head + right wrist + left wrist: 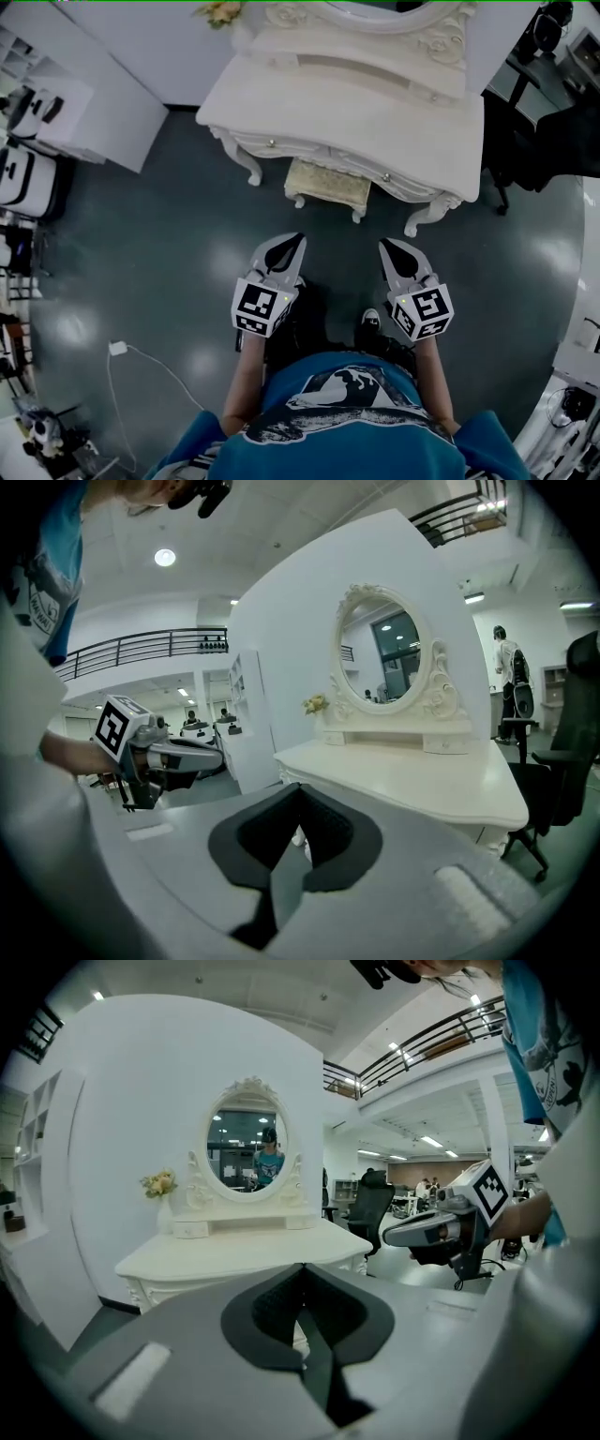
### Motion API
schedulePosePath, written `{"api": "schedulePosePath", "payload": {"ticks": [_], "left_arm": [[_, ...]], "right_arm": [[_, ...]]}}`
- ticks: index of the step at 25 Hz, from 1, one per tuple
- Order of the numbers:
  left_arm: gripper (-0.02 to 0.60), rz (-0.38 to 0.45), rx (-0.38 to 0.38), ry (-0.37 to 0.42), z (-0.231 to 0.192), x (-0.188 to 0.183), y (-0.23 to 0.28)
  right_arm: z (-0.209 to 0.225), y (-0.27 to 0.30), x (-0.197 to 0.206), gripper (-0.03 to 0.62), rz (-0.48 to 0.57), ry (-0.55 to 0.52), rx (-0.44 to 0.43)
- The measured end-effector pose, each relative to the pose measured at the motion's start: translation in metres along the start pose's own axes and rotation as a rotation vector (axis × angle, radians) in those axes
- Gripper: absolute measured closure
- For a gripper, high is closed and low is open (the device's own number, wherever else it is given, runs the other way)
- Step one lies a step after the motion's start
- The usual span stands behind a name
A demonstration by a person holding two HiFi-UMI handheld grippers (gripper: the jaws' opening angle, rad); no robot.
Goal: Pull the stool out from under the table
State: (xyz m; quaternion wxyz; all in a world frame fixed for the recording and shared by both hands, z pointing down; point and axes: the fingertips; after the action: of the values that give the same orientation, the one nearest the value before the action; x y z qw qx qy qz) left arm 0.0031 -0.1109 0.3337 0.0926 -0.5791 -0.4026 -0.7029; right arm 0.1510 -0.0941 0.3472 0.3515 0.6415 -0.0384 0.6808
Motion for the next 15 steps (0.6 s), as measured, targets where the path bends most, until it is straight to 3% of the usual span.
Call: {"api": "schedulePosePath", "payload": {"ticks": [11, 15], "left_arm": [[0.568, -0.014, 0.205, 0.074, -0.075, 0.035, 0.020], [0.569, -0.039, 0.248, 0.099, -0.101, 0.058, 0.031]], "right_arm": [[-0.022, 0.088, 0.010, 0.591, -0.071, 0.053, 0.111], [-0.027, 0.114, 0.023, 0.591, -0.104, 0.058, 0.140]]}}
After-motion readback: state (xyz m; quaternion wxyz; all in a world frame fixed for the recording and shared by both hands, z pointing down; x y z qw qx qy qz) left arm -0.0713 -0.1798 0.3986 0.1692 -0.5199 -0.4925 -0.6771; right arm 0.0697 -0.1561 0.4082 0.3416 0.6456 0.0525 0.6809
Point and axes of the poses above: the fingertips, and each gripper's own axes: y forward along the fingers, z to its right, x out of its underside, and after that the axes turned 7 degrees about -z, right-handed
